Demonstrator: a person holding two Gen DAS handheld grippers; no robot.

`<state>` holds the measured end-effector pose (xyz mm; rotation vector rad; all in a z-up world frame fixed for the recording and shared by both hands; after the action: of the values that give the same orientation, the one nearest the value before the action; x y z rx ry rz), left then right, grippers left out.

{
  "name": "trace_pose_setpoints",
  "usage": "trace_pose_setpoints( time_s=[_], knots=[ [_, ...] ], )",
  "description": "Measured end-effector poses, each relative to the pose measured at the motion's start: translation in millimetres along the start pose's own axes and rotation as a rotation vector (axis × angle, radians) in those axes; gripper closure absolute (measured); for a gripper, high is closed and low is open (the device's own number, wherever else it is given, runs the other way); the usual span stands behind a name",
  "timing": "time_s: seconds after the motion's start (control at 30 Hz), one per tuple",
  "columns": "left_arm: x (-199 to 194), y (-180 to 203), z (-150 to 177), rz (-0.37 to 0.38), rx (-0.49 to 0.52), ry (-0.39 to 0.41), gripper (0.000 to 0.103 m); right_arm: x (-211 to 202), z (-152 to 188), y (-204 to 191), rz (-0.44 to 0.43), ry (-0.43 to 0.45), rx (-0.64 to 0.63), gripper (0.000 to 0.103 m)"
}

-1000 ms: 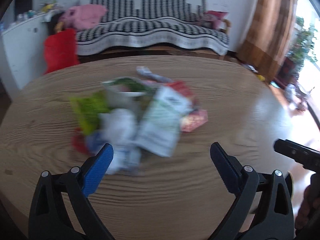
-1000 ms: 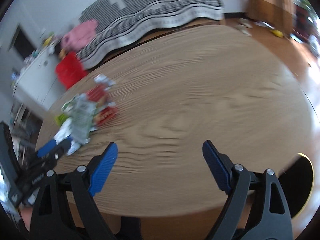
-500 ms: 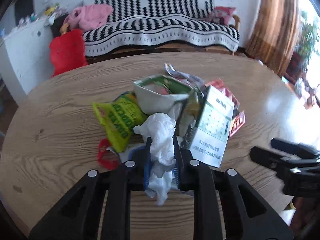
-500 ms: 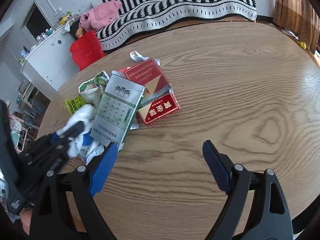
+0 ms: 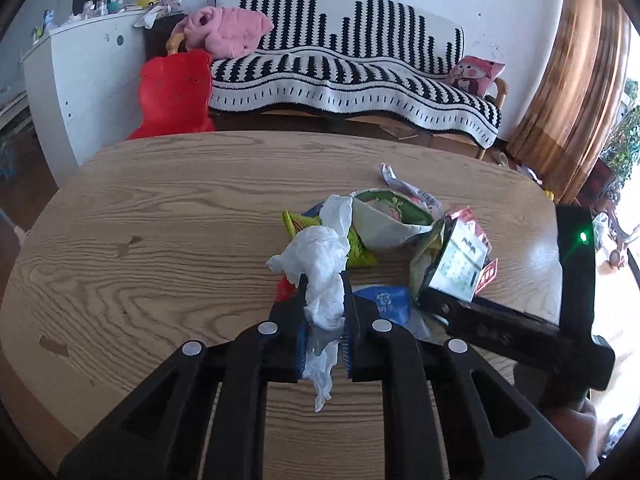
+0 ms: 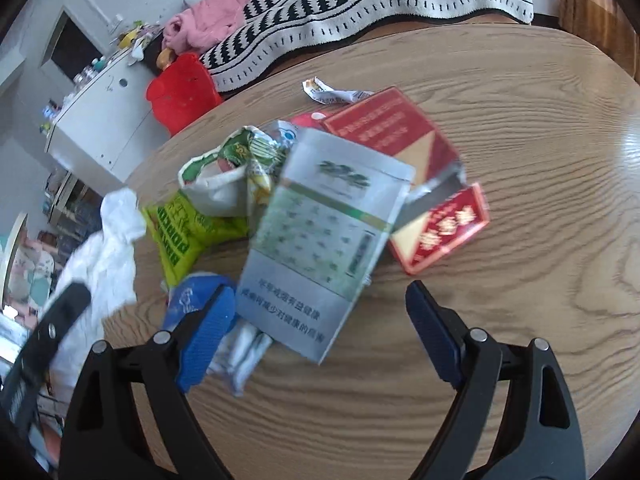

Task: Collect trash
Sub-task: 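Grasp the white tissue with the left gripper while the right grasps the green box, then carry tissue and green box over the bin and open both grippers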

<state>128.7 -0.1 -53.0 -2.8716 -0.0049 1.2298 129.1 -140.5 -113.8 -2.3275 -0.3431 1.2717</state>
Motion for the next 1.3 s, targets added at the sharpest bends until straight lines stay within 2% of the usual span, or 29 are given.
trace_pose_setpoints(
  time_s=[0.07,0.1,0.13,0.27,0.3,0.33,0.6,0.73,0.83,0.93,1.03,1.1,1.2,1.3],
  knots=[
    [2,-1,2,-0.012,0.009,-0.003,0.09,3,-2,-1,0.017,0.015,-0.008,0.019],
    [2,0,2,-0.014,0.012,-0.004,0.09,3,-2,-2,0.015,0.017,-0.007,0.027],
    [2,0,3,-0.014,0.011,-0.005,0.09,4,-2,-2,0.012,0.017,-0.004,0.043],
    [1,5,1,-0.002,0.005,-0.007,0.09,-11,2,-6,0.005,0.025,-0.02,0.05],
    [0,7,0,0.002,0.008,-0.006,0.09,-16,2,-9,-0.001,0.03,-0.029,0.059],
    [-2,11,0,0.006,0.011,-0.005,0.09,-24,4,-11,-0.011,0.033,-0.04,0.091],
    [-15,49,1,0.055,0.045,0.012,0.09,-74,16,7,0.001,0.053,-0.095,0.091],
    [-28,83,7,0.101,0.08,0.02,0.09,-115,21,33,0.037,0.085,-0.092,0.091],
    [-39,123,16,0.152,0.13,0.021,0.09,-152,24,66,0.087,0.113,-0.073,0.091],
    [-54,183,34,0.227,0.21,0.023,0.09,-197,31,112,0.148,0.152,-0.035,0.091],
    [-71,243,56,0.309,0.285,0.021,0.09,-254,48,176,0.234,0.196,0.031,0.091],
    [-86,296,79,0.385,0.356,0.02,0.09,-282,62,212,0.277,0.215,0.075,0.091],
    [-106,360,112,0.48,0.443,0.022,0.09,-329,95,278,0.357,0.235,0.16,0.091],
    [-124,423,152,0.593,0.51,-0.017,0.09,-362,132,333,0.408,0.238,0.245,0.091]
  ],
)
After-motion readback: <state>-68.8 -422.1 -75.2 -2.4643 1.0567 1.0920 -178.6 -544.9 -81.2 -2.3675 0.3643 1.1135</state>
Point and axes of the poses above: each gripper's, at about its wrist camera, not at the fingertips, and x roughly the way its jaws point, y to its right, z to its underside, the point moved 8 cm from there along x, roughly the way its jaws point, and after that the axes turned 10 degrees about -z, right-handed, at the moved point
